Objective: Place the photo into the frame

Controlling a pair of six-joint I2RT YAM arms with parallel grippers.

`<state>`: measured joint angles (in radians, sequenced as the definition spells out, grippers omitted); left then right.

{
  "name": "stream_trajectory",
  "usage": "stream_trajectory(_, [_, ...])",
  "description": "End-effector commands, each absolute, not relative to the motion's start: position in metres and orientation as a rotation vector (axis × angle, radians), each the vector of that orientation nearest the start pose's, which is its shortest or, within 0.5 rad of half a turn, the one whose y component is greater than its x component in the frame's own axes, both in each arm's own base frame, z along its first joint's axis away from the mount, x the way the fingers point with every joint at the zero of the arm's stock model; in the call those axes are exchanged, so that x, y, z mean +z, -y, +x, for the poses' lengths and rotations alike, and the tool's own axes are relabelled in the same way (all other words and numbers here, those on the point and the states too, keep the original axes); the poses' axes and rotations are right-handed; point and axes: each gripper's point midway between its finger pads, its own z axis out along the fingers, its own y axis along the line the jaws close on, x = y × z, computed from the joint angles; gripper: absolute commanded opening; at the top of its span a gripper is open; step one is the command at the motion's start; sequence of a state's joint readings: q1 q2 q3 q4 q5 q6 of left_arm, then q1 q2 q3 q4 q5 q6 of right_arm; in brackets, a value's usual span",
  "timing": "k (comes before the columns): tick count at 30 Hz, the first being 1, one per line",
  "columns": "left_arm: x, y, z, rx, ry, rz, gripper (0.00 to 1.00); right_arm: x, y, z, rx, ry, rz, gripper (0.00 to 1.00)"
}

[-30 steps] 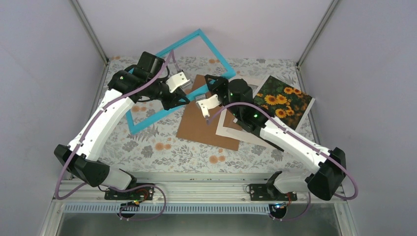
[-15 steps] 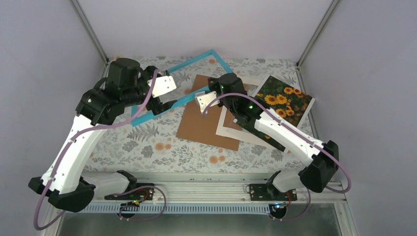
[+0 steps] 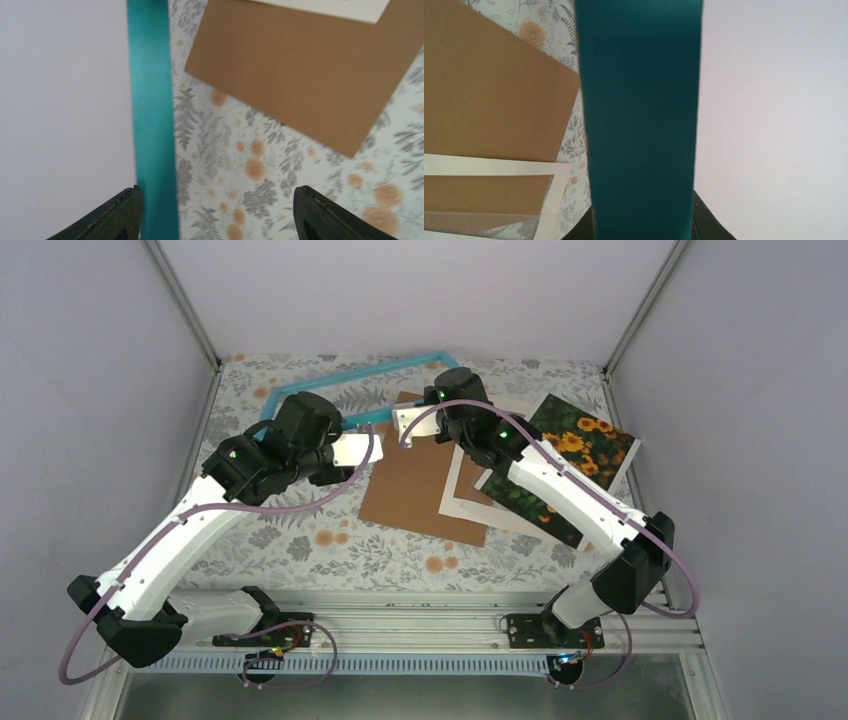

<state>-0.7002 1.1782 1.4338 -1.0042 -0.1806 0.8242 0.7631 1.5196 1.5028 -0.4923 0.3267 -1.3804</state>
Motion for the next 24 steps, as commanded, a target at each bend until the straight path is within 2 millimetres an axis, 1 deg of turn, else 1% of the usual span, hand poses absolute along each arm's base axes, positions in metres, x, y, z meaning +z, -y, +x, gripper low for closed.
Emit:
stream_trajectory(1, [0.327,0.171,0.283,0.438,-1.705,1.443,0.71,0.352,-0.27,0.369,-0.694,-1.207,-1.612,0.04])
stream_trajectory(2, [0.324,0.169,0.286,0.467,-1.708,1.433,0.68,0.351,-0.269,0.368,-0.693,-1.204,-1.613,0.04])
stream_trajectory(6, [0.32,0.164,0.294,0.543,-1.695,1.415,0.62,0.35,-0.268,0.362,-0.674,-1.195,-1.624,0.04])
stream_trajectory(7, [0.319,0.163,0.295,0.557,-1.694,1.413,0.59,0.349,-0.268,0.361,-0.669,-1.194,-1.628,0.04])
stream_trajectory(9, [0.316,0.162,0.298,0.579,-1.695,1.419,0.47,0.349,-0.268,0.359,-0.662,-1.194,-1.63,0.04])
stream_trajectory(10, [0.315,0.162,0.299,0.584,-1.695,1.422,0.45,0.349,-0.267,0.358,-0.659,-1.196,-1.631,0.04])
stream_trajectory(17, [0.306,0.167,0.306,0.609,-1.697,1.44,0.43,0.353,-0.265,0.353,-0.641,-1.188,-1.619,0.04])
stream_trajectory(19, [0.309,0.169,0.308,0.602,-1.701,1.422,0.32,0.352,-0.264,0.351,-0.64,-1.19,-1.618,0.04])
stream_trajectory(22, [0.318,0.171,0.309,0.576,-1.696,1.387,0.11,0.351,-0.261,0.349,-0.635,-1.197,-1.607,0.04])
stream_trajectory(23, [0.323,0.172,0.309,0.561,-1.692,1.369,0.04,0.351,-0.259,0.348,-0.632,-1.201,-1.601,0.07])
stream_trajectory(24, [0.327,0.173,0.308,0.549,-1.69,1.352,0.03,0.351,-0.257,0.347,-0.626,-1.207,-1.589,0.11])
